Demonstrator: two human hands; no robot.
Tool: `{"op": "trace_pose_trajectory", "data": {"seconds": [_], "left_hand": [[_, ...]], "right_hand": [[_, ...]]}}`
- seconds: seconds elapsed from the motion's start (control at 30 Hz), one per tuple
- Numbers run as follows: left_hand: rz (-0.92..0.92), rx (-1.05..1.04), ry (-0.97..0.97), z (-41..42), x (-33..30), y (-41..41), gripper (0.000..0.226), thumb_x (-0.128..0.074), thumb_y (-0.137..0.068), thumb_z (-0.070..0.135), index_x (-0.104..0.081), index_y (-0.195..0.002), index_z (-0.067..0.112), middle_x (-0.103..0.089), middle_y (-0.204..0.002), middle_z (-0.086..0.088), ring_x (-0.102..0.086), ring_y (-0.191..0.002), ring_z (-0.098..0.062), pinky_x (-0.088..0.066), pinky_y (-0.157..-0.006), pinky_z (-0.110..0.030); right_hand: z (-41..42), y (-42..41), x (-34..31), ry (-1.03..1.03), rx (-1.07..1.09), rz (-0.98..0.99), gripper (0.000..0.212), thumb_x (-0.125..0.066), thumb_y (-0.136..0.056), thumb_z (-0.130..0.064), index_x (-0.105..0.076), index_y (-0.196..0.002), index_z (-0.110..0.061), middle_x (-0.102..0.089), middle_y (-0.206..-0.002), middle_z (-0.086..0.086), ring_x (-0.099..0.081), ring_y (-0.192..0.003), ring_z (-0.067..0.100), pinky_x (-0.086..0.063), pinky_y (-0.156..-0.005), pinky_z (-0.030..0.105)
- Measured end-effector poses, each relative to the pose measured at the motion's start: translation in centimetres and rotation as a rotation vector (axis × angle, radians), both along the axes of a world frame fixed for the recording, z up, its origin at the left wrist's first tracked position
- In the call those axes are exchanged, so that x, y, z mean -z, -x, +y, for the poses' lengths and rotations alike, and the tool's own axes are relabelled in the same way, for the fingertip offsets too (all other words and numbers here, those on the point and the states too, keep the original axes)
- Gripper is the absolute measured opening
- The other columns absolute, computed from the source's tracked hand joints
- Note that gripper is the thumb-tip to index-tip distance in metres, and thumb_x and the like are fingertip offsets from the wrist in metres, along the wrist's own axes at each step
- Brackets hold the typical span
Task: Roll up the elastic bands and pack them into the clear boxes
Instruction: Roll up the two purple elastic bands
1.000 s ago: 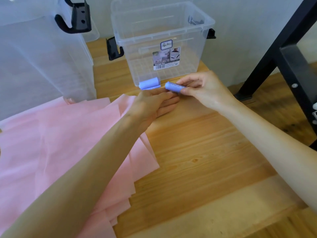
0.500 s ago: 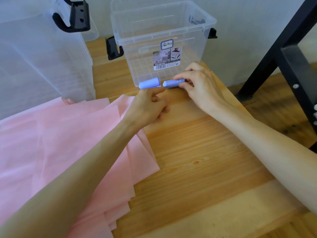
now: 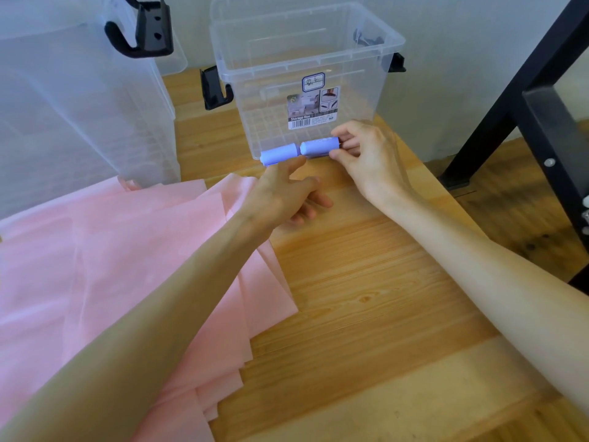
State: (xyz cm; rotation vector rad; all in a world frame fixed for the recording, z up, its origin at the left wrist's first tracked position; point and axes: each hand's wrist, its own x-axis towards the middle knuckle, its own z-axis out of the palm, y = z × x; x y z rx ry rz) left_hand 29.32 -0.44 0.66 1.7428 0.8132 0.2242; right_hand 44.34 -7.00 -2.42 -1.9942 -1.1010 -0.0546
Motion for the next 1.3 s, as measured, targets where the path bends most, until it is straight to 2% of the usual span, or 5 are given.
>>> {"op": "trace_pose_trajectory", "data": {"seconds": [0.1, 0.4, 0.67, 1.0, 1.3], "left_hand": [[0.003, -0.001, 0.019, 0.1, 0.0, -0.1, 0.061, -0.055, -0.099, 0.018, -0.029, -0.154, 0.018, -0.073, -0.065, 0.01, -0.054, -0.041, -0.002, -0.045, -0.043, -0.014], [-0.012, 0.004, 0.041, -0.1, -0.2, 0.0, 0.063, -0.055, -0.1, 0.019, -0.025, -0.155, 0.018, -0.073, -0.065, 0.011, -0.058, -0.043, -0.001, -0.048, -0.045, -0.014], [-0.033, 0.014, 0.072, -0.2, -0.2, 0.0, 0.065, -0.055, -0.1, 0.019, -0.022, -0.156, 0.022, -0.075, -0.074, 0.005, -0.06, -0.049, -0.003, -0.049, -0.048, -0.016], [-0.08, -0.022, 0.04, -0.1, -0.6, 2.1, 0.053, -0.058, -0.099, 0.017, -0.039, -0.147, 0.014, -0.076, -0.073, 0.006, -0.063, -0.051, -0.002, -0.051, -0.051, -0.016], [-0.173, -0.041, -0.109, -0.8, -1.2, 8.4, 0.024, -0.062, -0.096, 0.014, -0.069, -0.117, 0.021, -0.073, -0.112, 0.005, -0.066, -0.107, -0.005, -0.055, -0.083, -0.019]], "right_hand": [[-0.2, 0.0, 0.1, -0.01, 0.007, 0.039, 0.024, -0.07, -0.088, -0.006, -0.068, -0.112, -0.008, -0.067, -0.108, 0.004, -0.062, -0.087, 0.009, -0.042, -0.072, -0.001], [0.0, 0.0, 0.3, -0.013, 0.016, 0.023, 0.016, -0.068, -0.089, -0.005, -0.072, -0.104, -0.01, -0.067, -0.104, 0.003, -0.063, -0.086, 0.009, -0.039, -0.071, -0.001], [0.4, -0.2, 0.7, -0.032, 0.016, -0.086, 0.009, -0.069, -0.085, 0.0, -0.075, -0.09, -0.004, -0.068, -0.096, 0.008, -0.067, -0.085, 0.022, -0.054, -0.082, 0.036], [-1.7, 0.7, -0.2, -0.044, 0.039, -0.014, 0.007, -0.067, -0.091, -0.012, -0.073, -0.095, -0.008, -0.065, -0.102, 0.001, -0.067, -0.088, 0.014, -0.04, -0.07, 0.001], [-4.5, 5.6, -1.5, -0.027, -0.012, -0.02, 0.01, -0.066, -0.09, -0.015, -0.075, -0.093, -0.012, -0.068, -0.099, -0.003, -0.066, -0.086, 0.014, -0.051, -0.081, 0.032]]}}
